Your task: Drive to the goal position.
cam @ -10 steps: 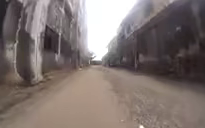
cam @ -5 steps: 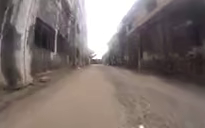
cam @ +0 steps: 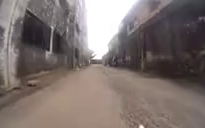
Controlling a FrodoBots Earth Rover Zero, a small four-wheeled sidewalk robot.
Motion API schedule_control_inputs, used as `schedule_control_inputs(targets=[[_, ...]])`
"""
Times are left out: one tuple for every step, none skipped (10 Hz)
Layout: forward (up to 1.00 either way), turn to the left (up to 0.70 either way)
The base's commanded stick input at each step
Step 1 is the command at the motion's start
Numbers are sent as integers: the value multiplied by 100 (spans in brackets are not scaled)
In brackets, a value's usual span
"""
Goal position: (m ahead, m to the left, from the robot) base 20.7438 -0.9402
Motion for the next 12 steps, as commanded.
schedule_control_inputs(targets=[[100, 4], [100, 0], [100, 0], [100, 0], [100, 0], [100, 0], [100, 0], [100, 0], [100, 0], [100, 0], [100, 0], [100, 0]])
